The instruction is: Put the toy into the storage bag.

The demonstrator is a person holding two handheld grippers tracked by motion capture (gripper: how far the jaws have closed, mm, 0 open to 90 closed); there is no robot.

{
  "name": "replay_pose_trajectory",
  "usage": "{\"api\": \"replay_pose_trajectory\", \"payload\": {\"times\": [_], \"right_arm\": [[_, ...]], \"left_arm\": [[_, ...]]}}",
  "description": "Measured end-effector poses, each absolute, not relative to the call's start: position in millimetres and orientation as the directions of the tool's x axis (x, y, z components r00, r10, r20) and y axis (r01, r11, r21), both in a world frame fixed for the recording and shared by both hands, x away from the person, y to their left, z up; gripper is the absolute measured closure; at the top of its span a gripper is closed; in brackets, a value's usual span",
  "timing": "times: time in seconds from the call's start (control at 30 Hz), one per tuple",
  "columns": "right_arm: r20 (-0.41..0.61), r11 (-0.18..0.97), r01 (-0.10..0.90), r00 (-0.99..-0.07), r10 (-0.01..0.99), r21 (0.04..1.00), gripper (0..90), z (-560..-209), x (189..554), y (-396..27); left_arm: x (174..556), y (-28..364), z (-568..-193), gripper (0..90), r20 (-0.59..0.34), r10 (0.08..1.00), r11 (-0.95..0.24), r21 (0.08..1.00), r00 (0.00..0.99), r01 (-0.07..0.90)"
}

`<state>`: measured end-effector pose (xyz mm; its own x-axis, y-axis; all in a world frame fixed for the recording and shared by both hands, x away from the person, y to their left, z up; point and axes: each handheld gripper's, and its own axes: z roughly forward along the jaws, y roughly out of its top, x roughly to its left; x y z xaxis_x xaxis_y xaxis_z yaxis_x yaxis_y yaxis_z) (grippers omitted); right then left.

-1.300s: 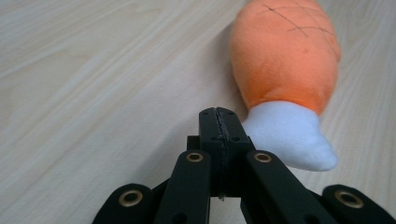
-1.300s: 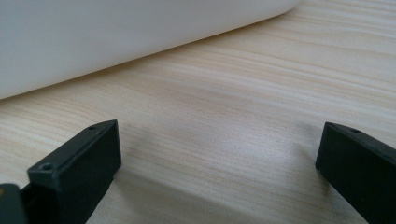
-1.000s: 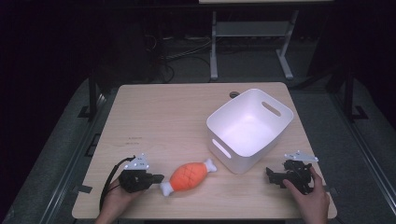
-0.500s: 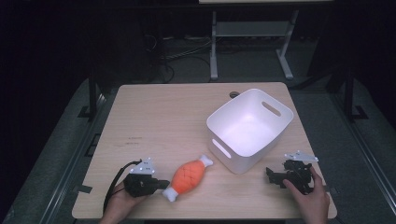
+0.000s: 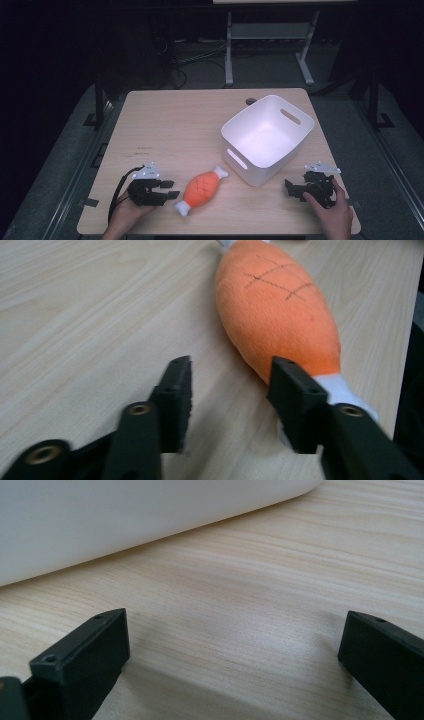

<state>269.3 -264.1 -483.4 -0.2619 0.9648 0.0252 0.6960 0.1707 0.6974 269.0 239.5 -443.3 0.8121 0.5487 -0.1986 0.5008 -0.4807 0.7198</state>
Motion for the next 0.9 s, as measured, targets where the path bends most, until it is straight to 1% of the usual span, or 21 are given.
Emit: {"api": "replay_pose_trajectory", "payload": {"times": [0.03, 0.17, 0.23, 0.33, 0.43, 0.77, 0.9], "right_arm": [[0.025, 0.171, 0.696, -0.262, 0.965, 0.697, 0.0, -483.4, 269.3, -264.1], [0.025, 0.171, 0.696, -0.262, 0.965, 0.697, 0.0, -483.4, 269.3, -264.1], [0.025, 0.171, 0.696, -0.262, 0.965, 0.697, 0.0, -483.4, 269.3, -264.1], [0.025, 0.171, 0.696, -0.262, 0.965, 0.697, 0.0, -483.4, 269.3, -264.1], [0.025, 0.171, 0.696, -0.262, 0.965, 0.697, 0.0, -483.4, 269.3, -264.1], [0.025, 0.171, 0.696, -0.262, 0.965, 0.697, 0.0, -483.4, 269.3, -264.1], [0.025, 0.171, 0.696, -0.262, 0.965, 0.697, 0.0, -483.4, 269.3, -264.1]], "left_arm": [[270.5, 239.2, -442.5, 40.0, -0.203, 0.554, -0.467, 0.727, 0.808, 0.503], [274.3, 236.2, -439.1, 25.4, -0.216, 0.552, -0.45, 0.736, 0.805, 0.506], [275.8, 235.6, -438.3, 23.7, -0.212, 0.552, -0.447, 0.741, 0.806, 0.501], [279.3, 233.0, -436.4, 16.3, -0.22, 0.556, -0.43, 0.749, 0.801, 0.504], [284.2, 228.2, -434.1, 14.5, -0.223, 0.554, -0.422, 0.755, 0.802, 0.501], [291.6, 211.5, -430.9, 14.4, -0.215, 0.542, -0.424, 0.765, 0.813, 0.485], [294.9, 204.6, -432.3, 14.4, -0.229, 0.534, -0.417, 0.766, 0.814, 0.489]]}}
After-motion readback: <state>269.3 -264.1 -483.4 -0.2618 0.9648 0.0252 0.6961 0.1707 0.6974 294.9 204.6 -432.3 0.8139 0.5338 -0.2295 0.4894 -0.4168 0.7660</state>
